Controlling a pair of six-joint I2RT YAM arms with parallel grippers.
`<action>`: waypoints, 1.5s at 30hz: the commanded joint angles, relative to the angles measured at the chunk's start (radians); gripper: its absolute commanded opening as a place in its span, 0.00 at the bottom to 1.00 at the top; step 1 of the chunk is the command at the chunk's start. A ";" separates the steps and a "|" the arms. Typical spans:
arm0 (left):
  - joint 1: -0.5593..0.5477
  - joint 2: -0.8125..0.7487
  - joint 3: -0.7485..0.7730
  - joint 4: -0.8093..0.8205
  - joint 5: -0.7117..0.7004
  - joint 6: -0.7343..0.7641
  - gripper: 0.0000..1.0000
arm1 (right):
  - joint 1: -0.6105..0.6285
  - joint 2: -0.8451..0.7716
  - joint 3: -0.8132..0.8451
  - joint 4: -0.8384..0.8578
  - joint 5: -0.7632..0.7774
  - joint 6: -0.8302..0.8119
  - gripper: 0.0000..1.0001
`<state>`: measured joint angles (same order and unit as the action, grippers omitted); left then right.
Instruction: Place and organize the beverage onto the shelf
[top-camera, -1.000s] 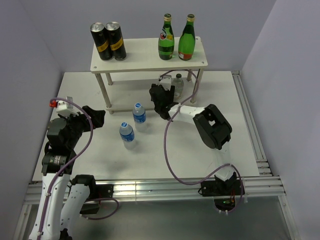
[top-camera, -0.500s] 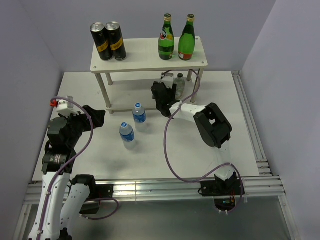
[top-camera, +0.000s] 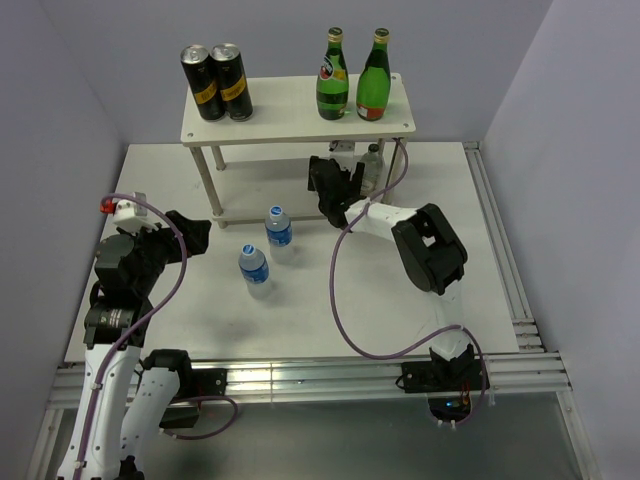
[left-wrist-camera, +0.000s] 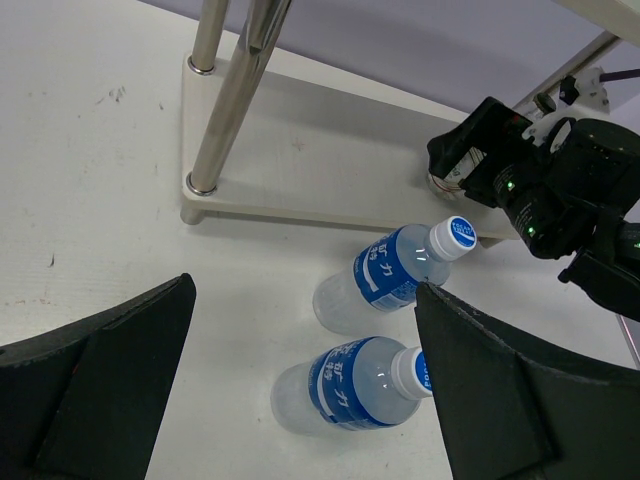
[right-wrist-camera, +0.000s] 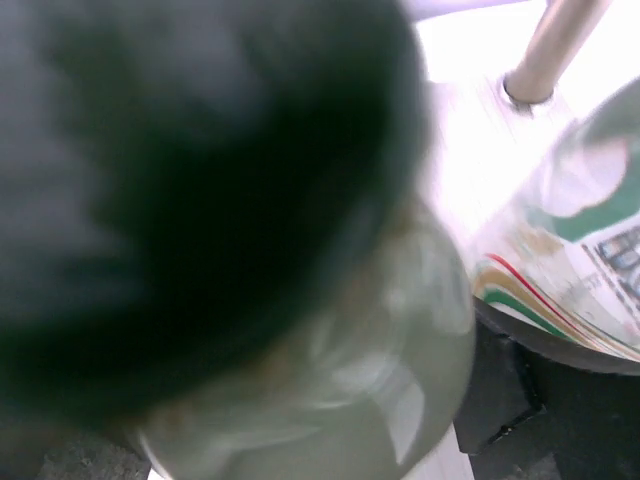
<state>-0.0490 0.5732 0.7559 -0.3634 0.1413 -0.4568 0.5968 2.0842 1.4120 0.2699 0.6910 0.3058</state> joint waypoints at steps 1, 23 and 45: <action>0.000 -0.003 0.005 0.026 -0.009 0.013 0.99 | -0.005 -0.023 0.062 0.074 -0.002 -0.017 1.00; 0.003 -0.013 0.006 0.018 -0.043 0.009 0.99 | 0.161 -0.263 -0.255 0.074 0.159 0.061 1.00; -0.172 -0.043 0.043 -0.106 -0.250 -0.181 0.99 | 0.723 -0.955 -0.653 -0.648 0.467 0.627 1.00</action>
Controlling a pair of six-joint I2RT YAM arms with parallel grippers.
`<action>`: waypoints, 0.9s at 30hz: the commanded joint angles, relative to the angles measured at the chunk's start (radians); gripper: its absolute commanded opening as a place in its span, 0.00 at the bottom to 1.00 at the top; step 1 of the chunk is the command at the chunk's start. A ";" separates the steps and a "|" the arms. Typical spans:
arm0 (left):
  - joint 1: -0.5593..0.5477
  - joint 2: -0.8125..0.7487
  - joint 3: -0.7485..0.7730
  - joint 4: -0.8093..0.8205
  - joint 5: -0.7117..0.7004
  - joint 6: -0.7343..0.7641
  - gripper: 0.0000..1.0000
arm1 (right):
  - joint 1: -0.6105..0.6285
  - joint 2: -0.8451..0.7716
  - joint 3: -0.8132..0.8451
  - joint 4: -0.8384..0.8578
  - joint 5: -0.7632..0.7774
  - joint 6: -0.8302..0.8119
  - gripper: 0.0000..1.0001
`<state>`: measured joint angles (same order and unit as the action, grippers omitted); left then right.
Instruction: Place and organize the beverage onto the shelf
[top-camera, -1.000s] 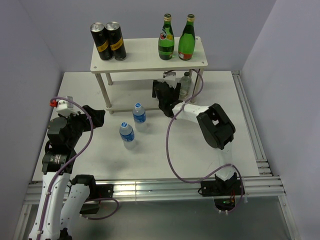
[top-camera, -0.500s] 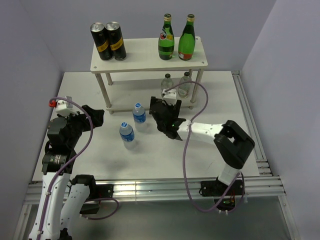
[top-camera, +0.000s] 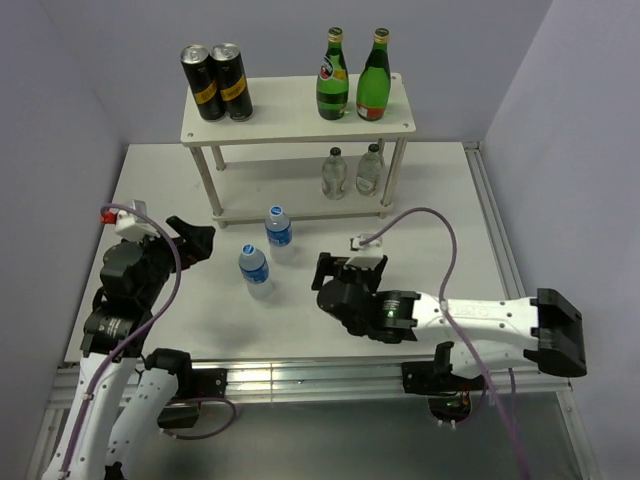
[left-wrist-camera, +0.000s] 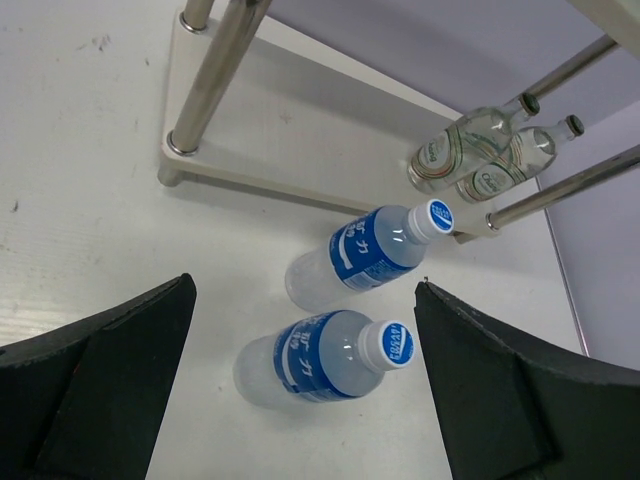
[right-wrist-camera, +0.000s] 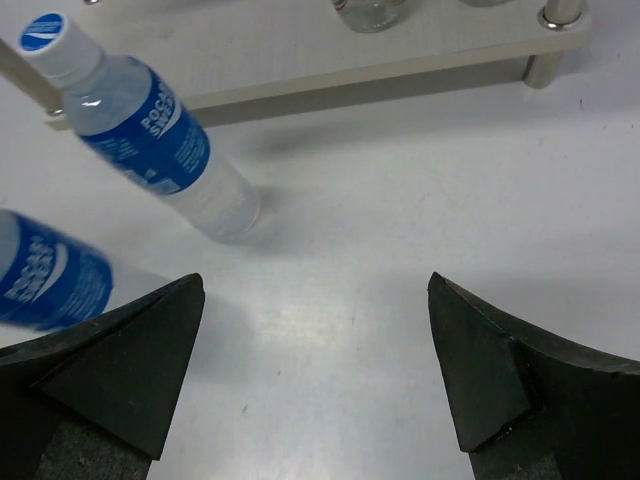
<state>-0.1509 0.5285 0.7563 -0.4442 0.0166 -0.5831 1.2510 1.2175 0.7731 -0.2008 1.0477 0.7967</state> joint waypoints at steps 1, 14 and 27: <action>-0.100 0.020 0.046 -0.040 -0.170 -0.070 0.99 | 0.091 -0.102 -0.017 -0.251 0.129 0.195 1.00; -0.974 0.176 -0.053 -0.229 -1.058 -0.584 0.99 | 0.283 -0.150 0.046 -0.893 0.245 0.757 1.00; -1.243 0.537 -0.075 -0.427 -1.310 -1.081 0.99 | 0.327 -0.205 0.008 -1.017 0.244 0.878 1.00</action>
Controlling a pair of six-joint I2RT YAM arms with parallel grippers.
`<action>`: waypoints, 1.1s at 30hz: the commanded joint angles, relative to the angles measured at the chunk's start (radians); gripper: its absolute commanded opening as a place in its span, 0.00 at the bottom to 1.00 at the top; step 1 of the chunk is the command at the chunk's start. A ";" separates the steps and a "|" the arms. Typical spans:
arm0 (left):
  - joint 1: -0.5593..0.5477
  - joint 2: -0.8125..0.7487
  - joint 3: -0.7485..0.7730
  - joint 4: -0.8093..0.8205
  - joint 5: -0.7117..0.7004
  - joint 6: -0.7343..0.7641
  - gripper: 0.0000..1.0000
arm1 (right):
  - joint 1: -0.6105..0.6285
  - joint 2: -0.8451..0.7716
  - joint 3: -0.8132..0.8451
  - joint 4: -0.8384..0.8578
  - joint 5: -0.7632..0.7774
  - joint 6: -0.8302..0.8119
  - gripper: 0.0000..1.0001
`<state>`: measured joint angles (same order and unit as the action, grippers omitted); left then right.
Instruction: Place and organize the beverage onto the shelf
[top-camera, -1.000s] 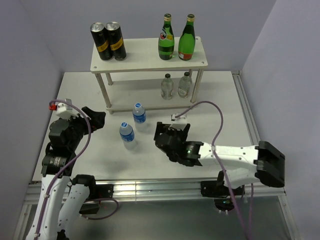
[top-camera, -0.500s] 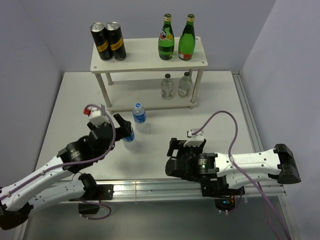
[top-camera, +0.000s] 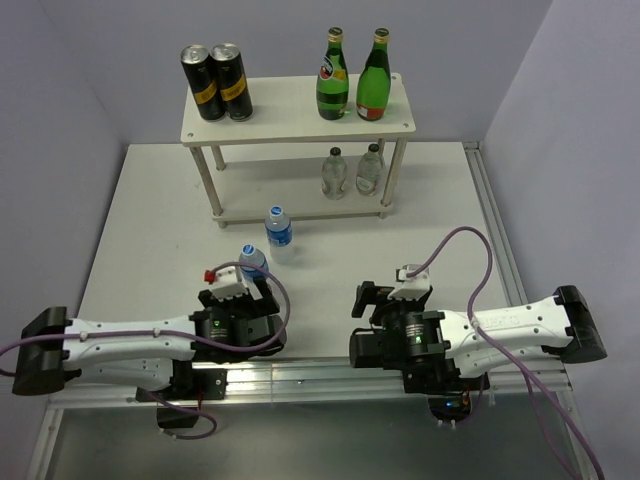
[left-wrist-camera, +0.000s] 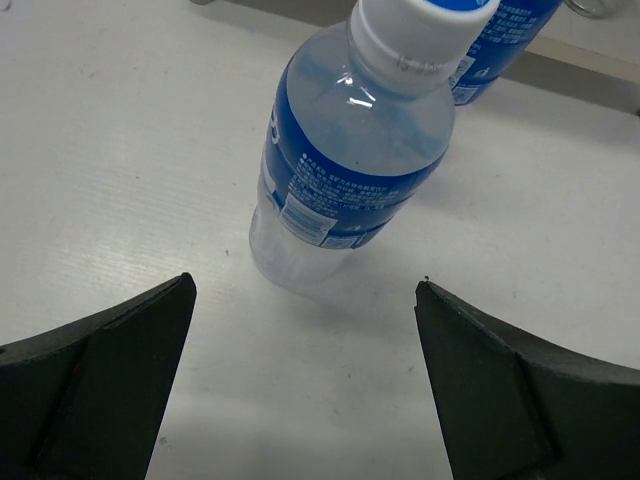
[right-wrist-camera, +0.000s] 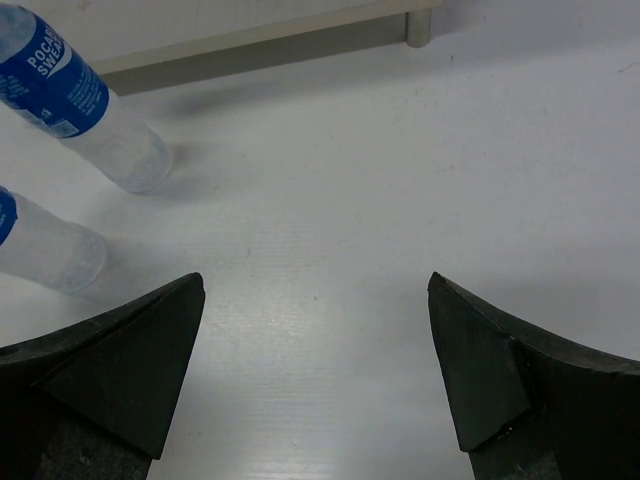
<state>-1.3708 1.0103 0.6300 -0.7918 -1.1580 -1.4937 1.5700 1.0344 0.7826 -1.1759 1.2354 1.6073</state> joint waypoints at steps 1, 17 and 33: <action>-0.027 0.066 0.047 -0.058 -0.149 -0.122 0.99 | 0.010 -0.025 -0.003 -0.047 0.056 0.072 1.00; 0.236 0.148 -0.273 1.054 0.059 0.699 0.99 | 0.015 -0.077 -0.019 -0.103 0.059 0.121 1.00; 0.452 0.291 -0.177 1.232 0.184 0.958 0.00 | 0.015 -0.071 -0.031 -0.136 0.062 0.178 1.00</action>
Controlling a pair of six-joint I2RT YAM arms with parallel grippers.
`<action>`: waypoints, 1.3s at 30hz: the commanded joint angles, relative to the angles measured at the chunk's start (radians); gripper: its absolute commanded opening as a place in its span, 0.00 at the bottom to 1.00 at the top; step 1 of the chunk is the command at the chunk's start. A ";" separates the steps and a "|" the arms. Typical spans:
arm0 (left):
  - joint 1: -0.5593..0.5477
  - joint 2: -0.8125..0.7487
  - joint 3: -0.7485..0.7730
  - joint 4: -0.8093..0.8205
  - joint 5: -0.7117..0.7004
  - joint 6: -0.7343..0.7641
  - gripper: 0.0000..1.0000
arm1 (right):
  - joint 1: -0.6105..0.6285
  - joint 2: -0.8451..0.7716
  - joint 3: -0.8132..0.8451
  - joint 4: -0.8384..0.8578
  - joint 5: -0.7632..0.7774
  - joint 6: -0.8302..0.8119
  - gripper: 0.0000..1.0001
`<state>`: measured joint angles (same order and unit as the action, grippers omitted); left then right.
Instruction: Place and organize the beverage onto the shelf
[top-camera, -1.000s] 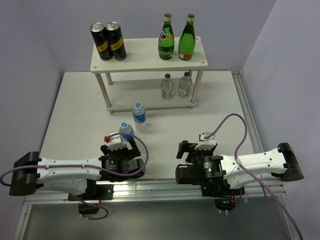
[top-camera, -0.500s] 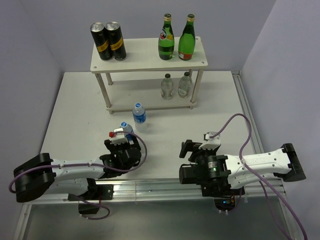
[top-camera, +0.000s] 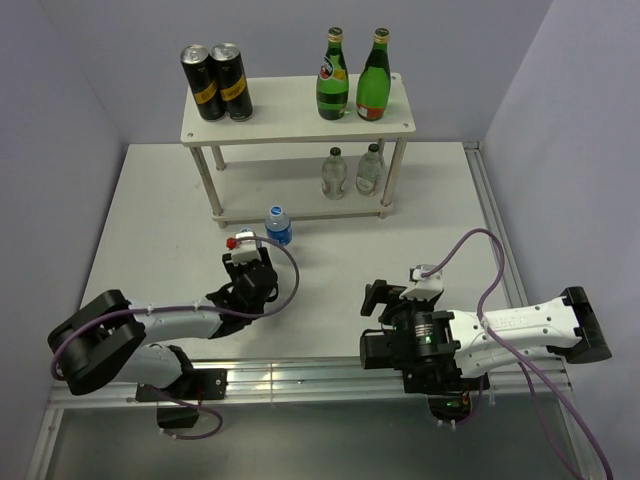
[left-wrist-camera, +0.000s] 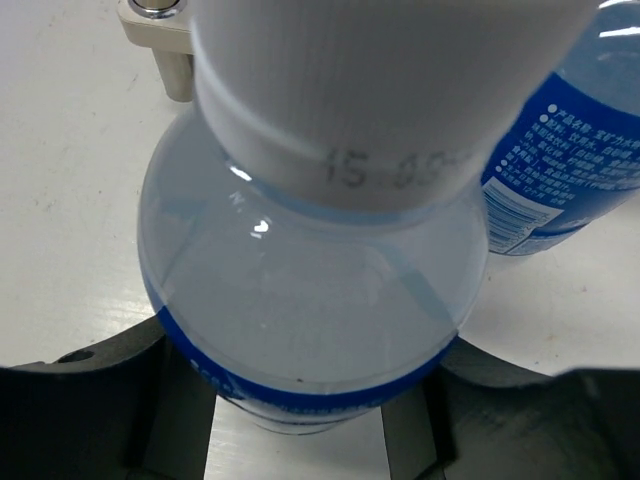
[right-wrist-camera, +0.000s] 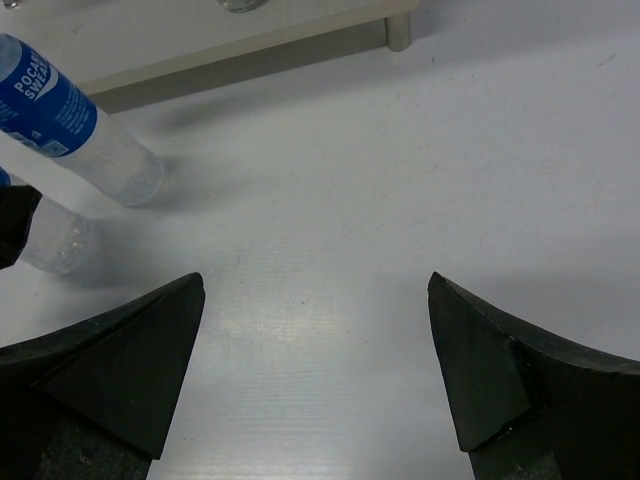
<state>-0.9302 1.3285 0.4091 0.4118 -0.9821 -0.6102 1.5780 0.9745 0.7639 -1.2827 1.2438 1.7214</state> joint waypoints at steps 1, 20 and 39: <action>0.019 -0.044 0.048 0.024 0.008 0.087 0.00 | 0.007 -0.023 -0.012 -0.021 0.055 0.055 1.00; 0.421 -0.037 0.312 0.093 0.379 0.277 0.00 | 0.007 -0.049 -0.038 0.000 0.080 0.041 1.00; 0.482 0.323 0.635 0.163 0.382 0.299 0.00 | 0.007 -0.066 -0.049 0.023 0.083 0.014 1.00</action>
<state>-0.4637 1.6348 0.9539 0.3897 -0.5880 -0.3153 1.5780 0.9257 0.7250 -1.2709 1.2724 1.7126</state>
